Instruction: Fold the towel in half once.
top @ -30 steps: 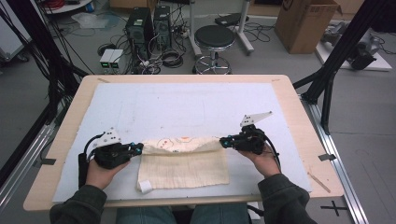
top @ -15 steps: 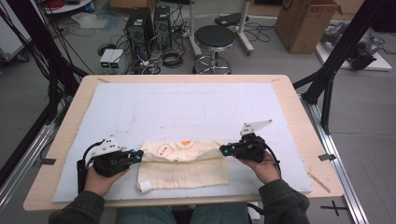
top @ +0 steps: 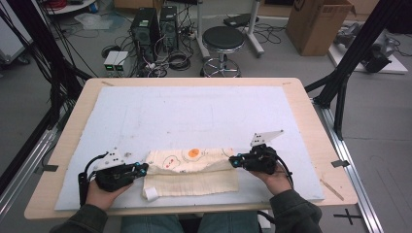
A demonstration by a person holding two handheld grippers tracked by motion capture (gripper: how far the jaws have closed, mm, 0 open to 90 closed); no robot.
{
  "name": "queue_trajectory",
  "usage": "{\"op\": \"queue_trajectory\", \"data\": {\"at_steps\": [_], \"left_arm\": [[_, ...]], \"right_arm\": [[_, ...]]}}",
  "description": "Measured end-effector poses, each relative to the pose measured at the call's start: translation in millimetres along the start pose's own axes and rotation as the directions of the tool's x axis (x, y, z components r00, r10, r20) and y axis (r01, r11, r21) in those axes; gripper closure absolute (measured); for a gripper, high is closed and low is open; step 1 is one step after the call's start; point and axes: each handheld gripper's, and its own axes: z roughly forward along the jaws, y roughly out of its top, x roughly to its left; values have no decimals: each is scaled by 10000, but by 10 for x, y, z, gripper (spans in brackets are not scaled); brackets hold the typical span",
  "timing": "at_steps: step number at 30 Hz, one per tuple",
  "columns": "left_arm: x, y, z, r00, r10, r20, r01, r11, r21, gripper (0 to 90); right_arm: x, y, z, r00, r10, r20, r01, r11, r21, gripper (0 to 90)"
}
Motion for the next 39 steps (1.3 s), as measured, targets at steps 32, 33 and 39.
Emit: {"op": "queue_trajectory", "data": {"at_steps": [32, 33, 39], "left_arm": [[-107, -58, -64, 9948, 122, 1015, -103, 9998, -189, 690], [-110, -63, -40, 9940, 160, 1077, -159, 9999, -17, 692], [-142, -116, 49, 9879, 301, 1521, -424, 9960, 783, 669]], "right_arm": [[186, -140, -110, 9960, -291, -842, 279, 9995, -156, 723], [181, -144, -84, 9958, -403, -823, 403, 9992, -28, 719], [194, -225, 122, 9921, -812, -955, 925, 9884, 1207, 661]]}}
